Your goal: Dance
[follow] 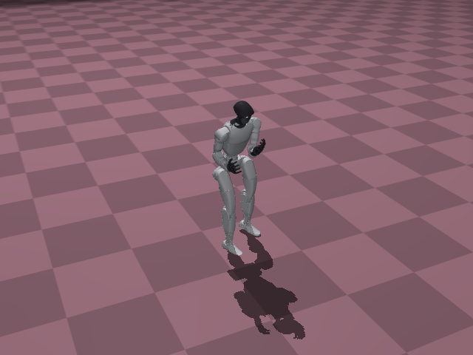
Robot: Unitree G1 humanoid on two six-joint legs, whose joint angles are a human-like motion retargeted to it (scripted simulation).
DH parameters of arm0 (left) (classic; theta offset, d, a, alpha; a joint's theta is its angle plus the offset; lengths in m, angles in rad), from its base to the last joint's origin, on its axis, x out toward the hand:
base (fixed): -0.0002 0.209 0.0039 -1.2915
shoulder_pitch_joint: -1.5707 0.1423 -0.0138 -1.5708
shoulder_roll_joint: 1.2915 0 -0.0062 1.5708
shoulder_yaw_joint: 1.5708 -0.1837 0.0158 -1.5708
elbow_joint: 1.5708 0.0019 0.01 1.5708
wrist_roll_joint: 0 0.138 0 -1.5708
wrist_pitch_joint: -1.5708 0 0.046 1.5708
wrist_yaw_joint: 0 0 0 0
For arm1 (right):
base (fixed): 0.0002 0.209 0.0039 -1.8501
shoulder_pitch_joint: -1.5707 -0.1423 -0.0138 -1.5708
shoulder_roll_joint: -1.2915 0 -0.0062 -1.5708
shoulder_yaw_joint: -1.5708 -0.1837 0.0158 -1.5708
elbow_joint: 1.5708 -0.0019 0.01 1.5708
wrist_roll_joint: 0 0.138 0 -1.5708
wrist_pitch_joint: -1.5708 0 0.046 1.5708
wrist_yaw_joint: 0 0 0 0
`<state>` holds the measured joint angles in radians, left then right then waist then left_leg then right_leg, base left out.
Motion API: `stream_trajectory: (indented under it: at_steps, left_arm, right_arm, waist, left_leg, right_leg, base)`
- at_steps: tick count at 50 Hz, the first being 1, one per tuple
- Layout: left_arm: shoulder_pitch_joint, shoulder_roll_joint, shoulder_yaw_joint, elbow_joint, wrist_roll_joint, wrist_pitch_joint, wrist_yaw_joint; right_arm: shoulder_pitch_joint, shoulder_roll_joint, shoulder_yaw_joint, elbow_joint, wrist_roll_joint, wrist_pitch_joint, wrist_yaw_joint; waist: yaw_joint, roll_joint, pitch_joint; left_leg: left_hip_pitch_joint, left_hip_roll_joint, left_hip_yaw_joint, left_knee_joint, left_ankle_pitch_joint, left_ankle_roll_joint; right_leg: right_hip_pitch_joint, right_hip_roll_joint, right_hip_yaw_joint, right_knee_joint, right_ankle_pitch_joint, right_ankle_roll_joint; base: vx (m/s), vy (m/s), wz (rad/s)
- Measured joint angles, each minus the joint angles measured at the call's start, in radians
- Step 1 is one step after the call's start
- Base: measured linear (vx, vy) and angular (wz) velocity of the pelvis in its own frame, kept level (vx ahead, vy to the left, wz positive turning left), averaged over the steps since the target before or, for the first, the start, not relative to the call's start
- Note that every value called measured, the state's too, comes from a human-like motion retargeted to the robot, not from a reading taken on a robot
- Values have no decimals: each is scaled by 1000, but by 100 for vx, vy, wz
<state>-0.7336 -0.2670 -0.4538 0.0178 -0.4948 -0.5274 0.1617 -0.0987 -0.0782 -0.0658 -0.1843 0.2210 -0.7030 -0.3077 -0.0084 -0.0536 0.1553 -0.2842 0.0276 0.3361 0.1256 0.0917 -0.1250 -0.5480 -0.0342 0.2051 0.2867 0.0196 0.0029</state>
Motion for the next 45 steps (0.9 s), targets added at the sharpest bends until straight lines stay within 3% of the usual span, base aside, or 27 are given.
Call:
stream_trajectory:
  at_steps: [3, 6, 10, 15, 21, 25, 27, 30, 33, 37, 40, 42, 45]
  left_arm:
    - [2, 24, -60, -134, 76, 116, -151]
    - [114, 48, -105, -152, 99, 189, -252]
    - [339, 93, -62, 57, 192, 121, -261]
    - [642, 96, 146, 357, 102, 91, -289]
    - [882, 163, 439, 394, 101, -45, -128]
    - [932, 204, 577, 375, 133, -25, -94]
    - [951, 236, 603, 316, 78, -9, -133]
    - [970, 247, 648, 198, -31, 34, -175]
    - [926, 139, 721, 131, -136, 36, -146]
    - [809, 15, 801, 135, -371, -111, 40]
    - [724, -32, 924, 202, -555, -216, 159]
    - [667, -33, 1005, 226, -642, -259, 180]
    - [554, 45, 1099, 261, -616, -352, 205]
  right_arm:
    - [67, 60, -90, 222, 141, 40, 118]
    - [87, 50, -218, 527, 113, 116, 229]
    - [91, -46, -262, 940, -81, 137, 300]
    - [18, -45, -65, 1178, -113, 43, 411]
    - [-191, 99, 160, 1112, -121, 3, 335]
    - [-361, 125, 126, 867, -147, -9, 245]
    - [-431, 85, 75, 687, -186, -4, 173]
    - [-486, -25, -17, 455, -257, 49, 72]
    - [-491, -163, -50, 344, -267, 84, 77]
    - [-469, -390, 86, 332, -226, 113, 237]
    - [-461, -474, 245, 414, -206, 145, 424]
    - [-474, -476, 304, 496, -246, 119, 518]
    - [-520, -567, 361, 563, -317, 45, 434]
  waist:
    - [-8, 8, 4]
    - [0, 11, 1]
    - [3, 24, 4]
    - [-17, 42, 17]
    - [139, 44, -39]
    - [205, 30, -46]
    - [219, 9, -45]
    - [239, -29, -38]
    - [293, -48, -35]
    - [351, -32, -24]
    - [400, -23, -43]
    - [438, -18, -57]
    - [506, -22, -70]
  left_leg:
    - [-8, 14, 0, -11, 11, -3]
    - [-11, 24, -8, -8, -12, 6]
    - [-3, 49, -46, 42, -106, 16]
    - [-53, 44, -267, 234, -230, 12]
    - [-122, 35, -392, 377, -213, -20]
    - [-129, -5, -471, 363, -142, -47]
    - [-128, -38, -523, 328, -135, -34]
    - [-89, -75, -559, 223, -167, 42]
    - [4, -91, -557, 104, -140, 37]
    - [126, -100, -486, 36, -128, 4]
    - [194, -143, -461, 31, -134, 48]
    - [224, -170, -417, 31, -143, 83]
    - [245, -221, -388, 37, -166, 123]
  right_leg:
    - [7, -6, -31, 19, -24, -4]
    - [23, -12, -56, 49, -63, -4]
    - [71, -15, -76, 113, -133, 24]
    - [159, -38, -128, 191, -216, 66]
    - [222, -53, -171, 202, -256, 109]
    - [303, -87, -249, 146, -241, 140]
    - [346, -108, -301, 104, -227, 149]
    - [414, -148, -375, 51, -205, 163]
    - [480, -164, -419, 21, -192, 167]
    - [553, -194, -433, 50, -184, 198]
    - [565, -227, -382, 107, -183, 205]
    - [549, -242, -331, 140, -183, 204]
    - [497, -254, -232, 188, -168, 190]
  base:
    - [14, -15, 103]
    - [26, -11, 100]
    - [38, -4, 116]
    - [41, 0, 149]
    - [45, -2, 110]
    - [40, -7, 166]
    - [42, -16, 187]
    - [48, -12, 155]
    - [54, 6, 71]
    - [56, 26, 6]
    - [60, 36, -91]
    - [48, 31, -148]
    - [38, 23, -157]
